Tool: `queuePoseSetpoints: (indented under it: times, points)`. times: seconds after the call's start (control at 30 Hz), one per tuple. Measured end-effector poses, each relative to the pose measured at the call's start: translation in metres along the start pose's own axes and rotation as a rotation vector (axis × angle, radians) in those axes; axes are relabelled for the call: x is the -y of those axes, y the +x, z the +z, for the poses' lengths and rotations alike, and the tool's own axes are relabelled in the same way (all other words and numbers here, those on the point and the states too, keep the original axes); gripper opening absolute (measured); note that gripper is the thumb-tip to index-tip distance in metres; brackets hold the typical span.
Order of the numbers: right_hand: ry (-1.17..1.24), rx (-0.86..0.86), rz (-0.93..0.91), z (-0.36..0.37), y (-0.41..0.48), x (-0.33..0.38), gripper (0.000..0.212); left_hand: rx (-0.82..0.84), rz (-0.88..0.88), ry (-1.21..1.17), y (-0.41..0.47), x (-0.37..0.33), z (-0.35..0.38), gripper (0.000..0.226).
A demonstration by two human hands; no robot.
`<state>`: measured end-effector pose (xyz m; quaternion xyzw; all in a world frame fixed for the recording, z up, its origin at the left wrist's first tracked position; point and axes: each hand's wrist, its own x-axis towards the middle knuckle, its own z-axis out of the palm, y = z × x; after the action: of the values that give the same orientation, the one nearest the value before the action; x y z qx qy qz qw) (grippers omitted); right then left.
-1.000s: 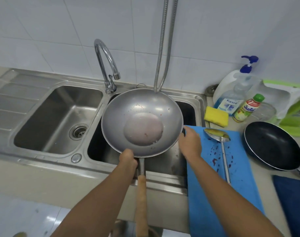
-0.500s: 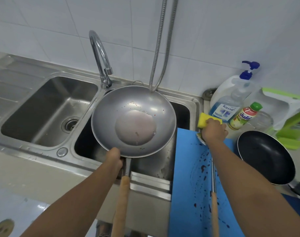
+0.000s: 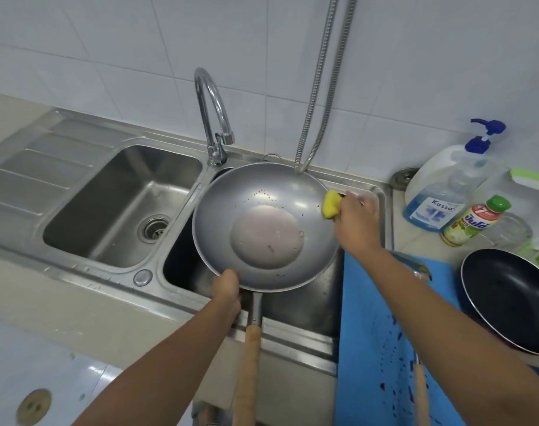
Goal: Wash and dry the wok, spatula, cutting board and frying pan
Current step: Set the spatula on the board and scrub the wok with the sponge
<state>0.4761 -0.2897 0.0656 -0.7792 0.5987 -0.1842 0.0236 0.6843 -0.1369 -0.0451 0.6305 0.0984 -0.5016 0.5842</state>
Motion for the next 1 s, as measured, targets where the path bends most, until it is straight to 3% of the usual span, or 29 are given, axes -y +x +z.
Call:
queuePoseSetpoints:
  times: [0.1, 0.23, 0.4, 0.5, 0.67, 0.83, 1.0]
  points:
    - [-0.103, 0.288, -0.202, 0.026, -0.027, 0.051, 0.04, -0.014, 0.165, 0.151, -0.003, -0.023, -0.015, 0.058]
    - [-0.164, 0.571, -0.27, 0.073, -0.07, 0.091, 0.051, 0.089, 0.281, 0.373, 0.004, -0.059, -0.035, 0.065]
    - [0.104, 0.672, -0.165, 0.121, -0.083, 0.113, 0.03, 0.219, 0.344, 0.578, 0.027, -0.077, -0.045, 0.071]
    - [0.259, 0.785, -0.068, 0.137, -0.074, 0.109, 0.033, 0.219, 0.415, 0.641, 0.036, -0.077, -0.046, 0.07]
    - [-0.001, 0.718, -0.071, 0.143, -0.047, 0.077, 0.051, 0.233, 0.483, 0.633, 0.031, -0.074, -0.045, 0.068]
    - [-0.245, 0.542, 0.256, 0.135, -0.046, 0.073, 0.058, 0.261, 0.46, 0.608, 0.032, -0.074, -0.048, 0.068]
    - [-0.093, 0.705, 0.271, 0.127, -0.088, 0.119, 0.053, 0.242, 0.475, 0.61, 0.032, -0.074, -0.048, 0.065]
